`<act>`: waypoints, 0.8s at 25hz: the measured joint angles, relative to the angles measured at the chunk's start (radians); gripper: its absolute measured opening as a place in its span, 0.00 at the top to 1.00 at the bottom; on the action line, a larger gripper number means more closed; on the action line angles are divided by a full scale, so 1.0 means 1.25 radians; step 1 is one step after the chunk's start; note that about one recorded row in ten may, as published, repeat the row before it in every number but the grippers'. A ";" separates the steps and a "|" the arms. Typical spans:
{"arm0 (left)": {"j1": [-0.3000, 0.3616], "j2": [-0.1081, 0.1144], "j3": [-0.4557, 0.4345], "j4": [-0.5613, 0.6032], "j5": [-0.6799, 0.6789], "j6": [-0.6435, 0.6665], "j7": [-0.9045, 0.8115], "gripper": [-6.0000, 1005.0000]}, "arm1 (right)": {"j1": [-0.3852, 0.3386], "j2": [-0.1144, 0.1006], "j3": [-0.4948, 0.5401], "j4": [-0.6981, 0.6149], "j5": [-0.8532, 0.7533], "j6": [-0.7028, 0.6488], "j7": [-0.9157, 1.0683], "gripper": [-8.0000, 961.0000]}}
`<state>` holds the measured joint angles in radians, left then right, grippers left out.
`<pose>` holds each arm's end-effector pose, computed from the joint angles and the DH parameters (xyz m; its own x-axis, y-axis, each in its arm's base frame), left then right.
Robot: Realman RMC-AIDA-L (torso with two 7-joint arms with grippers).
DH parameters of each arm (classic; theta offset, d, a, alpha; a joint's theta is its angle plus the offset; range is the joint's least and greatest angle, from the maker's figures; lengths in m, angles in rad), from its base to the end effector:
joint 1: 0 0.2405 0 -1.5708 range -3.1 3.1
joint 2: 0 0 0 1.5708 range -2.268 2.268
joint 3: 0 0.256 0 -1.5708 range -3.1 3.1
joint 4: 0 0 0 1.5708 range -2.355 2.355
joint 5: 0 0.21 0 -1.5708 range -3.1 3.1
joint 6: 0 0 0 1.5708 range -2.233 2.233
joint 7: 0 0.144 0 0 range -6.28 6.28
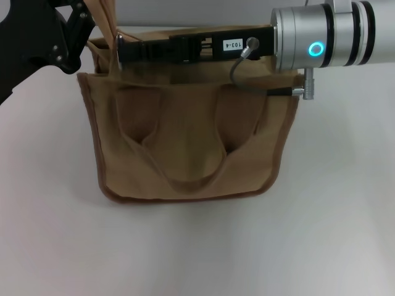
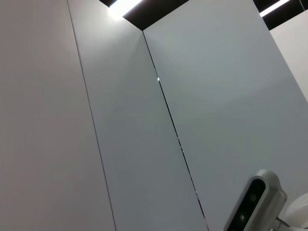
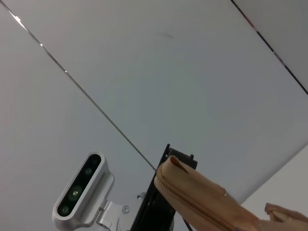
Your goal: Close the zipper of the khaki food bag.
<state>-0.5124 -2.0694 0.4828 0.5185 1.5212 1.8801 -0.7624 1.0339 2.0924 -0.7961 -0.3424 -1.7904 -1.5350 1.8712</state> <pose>-0.2303 0.3158 0.0635 0.5209 -0.4190 0.7437 0.1864 -0.7944 -0.5780 0.0795 0.3852 -0.0544 0.5974 -0.6355 -0.4891 -0.4931 -0.7721 0.4008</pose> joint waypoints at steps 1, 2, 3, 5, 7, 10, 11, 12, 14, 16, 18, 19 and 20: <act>0.000 0.000 0.000 0.000 0.000 0.003 0.000 0.98 | 0.002 0.000 0.000 0.003 0.000 0.001 0.000 0.79; 0.000 0.000 0.000 0.000 0.000 0.003 0.000 0.98 | 0.002 0.000 0.000 0.003 0.000 0.001 0.000 0.79; 0.000 0.000 0.000 0.000 0.000 0.005 0.000 0.98 | 0.003 0.000 0.000 0.005 0.000 0.007 0.000 0.79; 0.000 0.000 0.000 0.000 0.000 0.012 0.000 0.98 | 0.004 0.000 0.000 0.010 0.004 0.013 0.000 0.80; 0.000 0.000 0.000 0.000 0.001 0.017 0.000 0.98 | 0.005 0.000 -0.001 0.012 0.007 0.016 0.000 0.80; 0.000 0.000 0.001 -0.002 0.001 0.023 0.000 0.98 | 0.008 0.000 -0.006 0.020 0.018 0.021 0.000 0.81; -0.002 0.000 0.002 -0.007 0.001 0.024 0.000 0.98 | 0.012 0.000 -0.018 0.023 0.022 0.022 0.000 0.81; -0.002 0.000 0.002 -0.007 0.001 0.024 0.000 0.98 | 0.012 0.000 -0.018 0.023 0.022 0.022 0.000 0.81; -0.004 -0.001 0.002 -0.010 0.001 0.024 0.000 0.98 | 0.014 0.000 -0.031 0.023 0.023 0.023 0.000 0.82; -0.004 -0.001 0.002 -0.010 0.001 0.024 0.000 0.98 | 0.013 0.000 -0.038 0.021 0.024 0.024 0.000 0.82; -0.003 -0.001 0.000 -0.010 0.001 0.020 0.001 0.98 | 0.008 0.000 -0.039 0.019 0.027 0.024 -0.006 0.88; -0.002 -0.001 -0.001 -0.010 0.001 0.017 0.001 0.98 | 0.003 0.000 -0.039 0.018 0.030 0.024 -0.010 0.91; -0.001 -0.001 -0.003 -0.011 0.000 0.015 0.001 0.98 | -0.002 0.000 -0.039 0.016 0.035 0.024 -0.016 0.94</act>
<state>-0.5134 -2.0702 0.4792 0.5051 1.5217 1.8982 -0.7615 1.0317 2.0923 -0.8454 -0.3221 -1.7469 -1.5055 1.8518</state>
